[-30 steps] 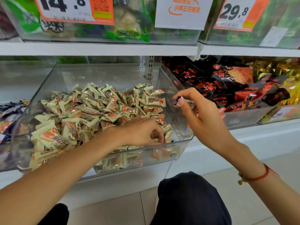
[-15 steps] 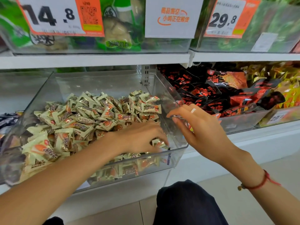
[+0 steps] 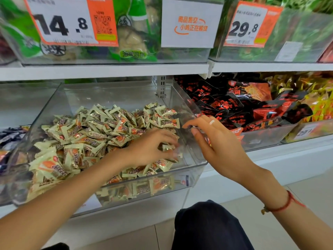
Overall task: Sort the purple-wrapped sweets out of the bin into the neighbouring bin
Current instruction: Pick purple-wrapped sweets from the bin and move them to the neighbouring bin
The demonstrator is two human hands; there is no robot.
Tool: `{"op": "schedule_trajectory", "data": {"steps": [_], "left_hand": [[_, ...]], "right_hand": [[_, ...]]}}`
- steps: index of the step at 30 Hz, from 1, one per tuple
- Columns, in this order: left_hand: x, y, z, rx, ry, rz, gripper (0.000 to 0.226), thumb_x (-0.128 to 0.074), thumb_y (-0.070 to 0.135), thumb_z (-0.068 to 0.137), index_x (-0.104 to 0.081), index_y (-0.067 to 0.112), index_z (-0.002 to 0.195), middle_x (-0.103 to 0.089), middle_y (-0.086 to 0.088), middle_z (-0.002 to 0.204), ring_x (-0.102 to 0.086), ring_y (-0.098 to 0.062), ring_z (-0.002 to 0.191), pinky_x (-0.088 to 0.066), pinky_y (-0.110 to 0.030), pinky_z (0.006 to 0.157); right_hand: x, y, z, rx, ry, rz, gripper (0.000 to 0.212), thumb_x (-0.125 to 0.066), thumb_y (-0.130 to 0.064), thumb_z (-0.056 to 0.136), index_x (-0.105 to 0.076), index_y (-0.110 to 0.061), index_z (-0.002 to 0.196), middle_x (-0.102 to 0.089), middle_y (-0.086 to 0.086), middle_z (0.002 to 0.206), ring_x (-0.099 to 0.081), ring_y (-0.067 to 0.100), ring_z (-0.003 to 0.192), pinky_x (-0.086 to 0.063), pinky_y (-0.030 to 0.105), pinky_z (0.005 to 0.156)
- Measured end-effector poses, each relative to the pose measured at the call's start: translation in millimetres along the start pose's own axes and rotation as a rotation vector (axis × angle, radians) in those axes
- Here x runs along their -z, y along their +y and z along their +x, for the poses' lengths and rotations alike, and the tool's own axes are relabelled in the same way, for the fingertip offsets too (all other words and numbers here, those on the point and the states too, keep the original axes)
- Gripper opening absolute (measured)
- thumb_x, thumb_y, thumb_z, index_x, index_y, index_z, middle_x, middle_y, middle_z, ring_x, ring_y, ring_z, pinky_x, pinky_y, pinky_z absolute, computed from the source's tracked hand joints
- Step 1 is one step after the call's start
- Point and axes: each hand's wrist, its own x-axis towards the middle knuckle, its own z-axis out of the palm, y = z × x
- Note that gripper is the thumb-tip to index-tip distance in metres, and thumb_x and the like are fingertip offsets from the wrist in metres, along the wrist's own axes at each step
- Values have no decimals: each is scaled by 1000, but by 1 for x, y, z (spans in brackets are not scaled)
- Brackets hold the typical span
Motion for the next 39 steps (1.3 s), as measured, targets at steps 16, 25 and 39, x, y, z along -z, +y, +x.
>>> {"op": "schedule_trajectory", "data": {"steps": [16, 25, 39], "left_hand": [[14, 25, -9, 99, -86, -474, 33, -75, 14, 79, -68, 21, 110, -71, 11, 102, -65, 2, 89, -49, -9, 77], [-20, 11, 9, -83, -332, 278, 31, -70, 56, 76, -70, 31, 94, -61, 13, 89, -55, -9, 82, -47, -30, 71], [36, 37, -60, 180, 602, -871, 30, -71, 26, 74, -70, 17, 103, -74, 7, 94, -69, -3, 86, -51, -12, 66]], "right_hand": [[2, -19, 20, -238, 269, 422, 41, -59, -38, 91, -55, 0, 78, -45, 4, 63, -37, 11, 57, -30, 21, 55], [11, -15, 10, -311, 133, 486, 24, -49, -27, 97, -47, -13, 78, -45, -5, 59, -35, 25, 54, -32, 37, 52], [-30, -59, 42, -281, 62, 656, 34, -63, -43, 86, -58, -9, 84, -49, -13, 59, -43, 3, 55, -36, 22, 54]]}}
